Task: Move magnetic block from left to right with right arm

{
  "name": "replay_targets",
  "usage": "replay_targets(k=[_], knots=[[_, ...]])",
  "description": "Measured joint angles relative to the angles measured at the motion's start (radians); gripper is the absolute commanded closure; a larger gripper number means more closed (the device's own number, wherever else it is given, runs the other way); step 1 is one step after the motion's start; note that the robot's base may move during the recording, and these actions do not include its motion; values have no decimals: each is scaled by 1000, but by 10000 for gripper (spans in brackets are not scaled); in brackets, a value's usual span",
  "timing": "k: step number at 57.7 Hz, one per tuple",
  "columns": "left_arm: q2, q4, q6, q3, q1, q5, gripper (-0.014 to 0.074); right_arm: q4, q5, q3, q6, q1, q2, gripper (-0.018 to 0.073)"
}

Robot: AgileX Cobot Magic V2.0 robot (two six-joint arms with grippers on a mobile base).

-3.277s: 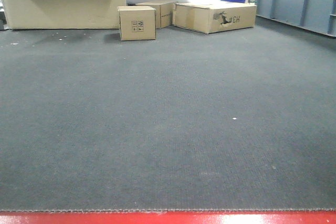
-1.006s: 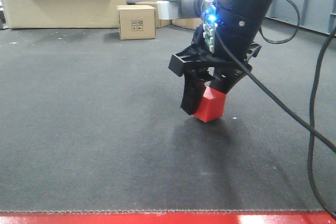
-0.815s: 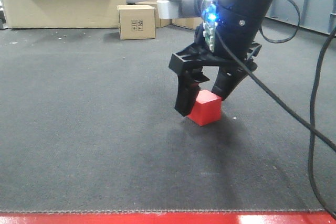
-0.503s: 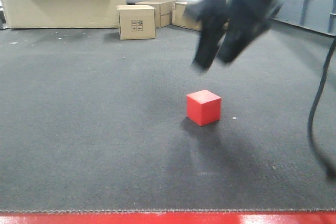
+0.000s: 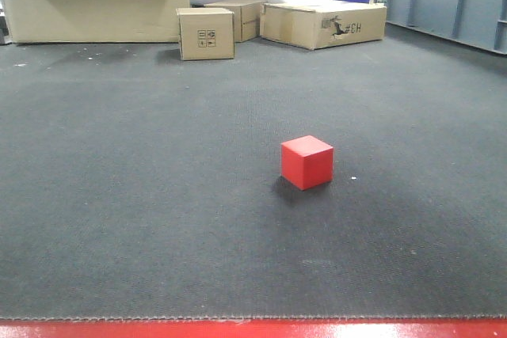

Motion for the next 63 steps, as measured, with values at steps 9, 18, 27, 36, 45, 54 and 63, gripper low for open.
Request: replay_targets(k=[9,18,27,36,45,54,63], knots=[[0,0,0,0,0,0,722,42,-69,151,0,0,-182,501],[0,0,0,0,0,0,722,52,-109,266,0,0,-341,501],[0,0,0,0,0,0,722,53,-110,315,0,0,-411,501],[0,0,0,0,0,0,722,56,-112,319,0,0,-414,503],[0,0,0,0,0,0,722,56,-116,319,0,0,-414,503],[0,0,0,0,0,0,722,64,-120,319,0,0,-414,503],[0,0,0,0,0,0,722,67,-190,319,0,-4,-422,503]])
